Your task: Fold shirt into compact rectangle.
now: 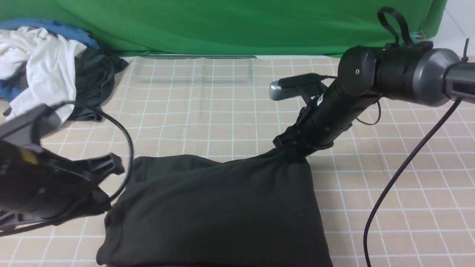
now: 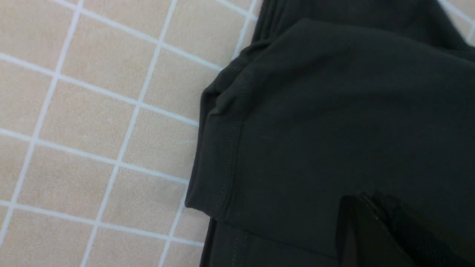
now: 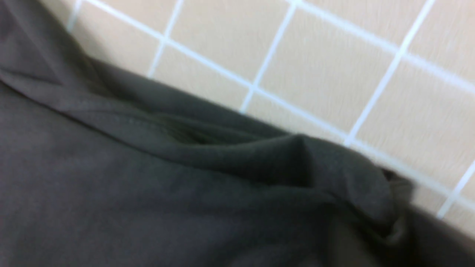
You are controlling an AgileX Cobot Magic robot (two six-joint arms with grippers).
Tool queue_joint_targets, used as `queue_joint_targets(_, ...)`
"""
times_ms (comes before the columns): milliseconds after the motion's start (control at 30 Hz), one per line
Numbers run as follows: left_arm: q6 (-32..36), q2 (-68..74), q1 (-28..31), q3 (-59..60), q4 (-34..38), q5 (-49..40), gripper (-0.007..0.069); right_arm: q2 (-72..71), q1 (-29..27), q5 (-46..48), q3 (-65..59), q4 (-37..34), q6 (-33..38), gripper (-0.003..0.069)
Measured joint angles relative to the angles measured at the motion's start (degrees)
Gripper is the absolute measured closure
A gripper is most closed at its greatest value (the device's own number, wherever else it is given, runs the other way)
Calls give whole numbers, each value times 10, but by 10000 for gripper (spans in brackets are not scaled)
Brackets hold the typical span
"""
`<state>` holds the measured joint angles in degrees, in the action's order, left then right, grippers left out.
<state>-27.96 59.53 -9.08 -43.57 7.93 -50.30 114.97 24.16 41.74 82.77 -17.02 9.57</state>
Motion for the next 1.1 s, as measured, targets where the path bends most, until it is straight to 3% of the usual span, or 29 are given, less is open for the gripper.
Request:
queue_joint_targets(300, 0, -114, 0, 1, -3, -43, 612, 0, -64, 19, 46, -4, -6, 533)
queue_joint_targets(567, 0, -131, 0, 1, -10, -53, 612, 0, -108, 21, 48, 3, -44, 525)
queue_joint_targets(833, 14, -131, 0, 1, -11, -58, 612, -20, -113, 114, 75, 46, -38, 247)
queue_joint_targets(933, 32, -134, 0, 1, -11, -72, 612, -58, -113, 154, 87, 79, -33, 324)
queue_joint_targets(967, 36, -137, 0, 2, -11, -77, 612, -73, -113, 168, 88, 91, -33, 395)
queue_joint_targets(1000, 43, -149, 0, 7, -11, -83, 612, -117, -114, 181, 89, 102, -33, 530)
queue_joint_targets(1100, 45, -170, 0, 16, -10, -87, 612, -173, -115, 183, 87, 107, -33, 600)
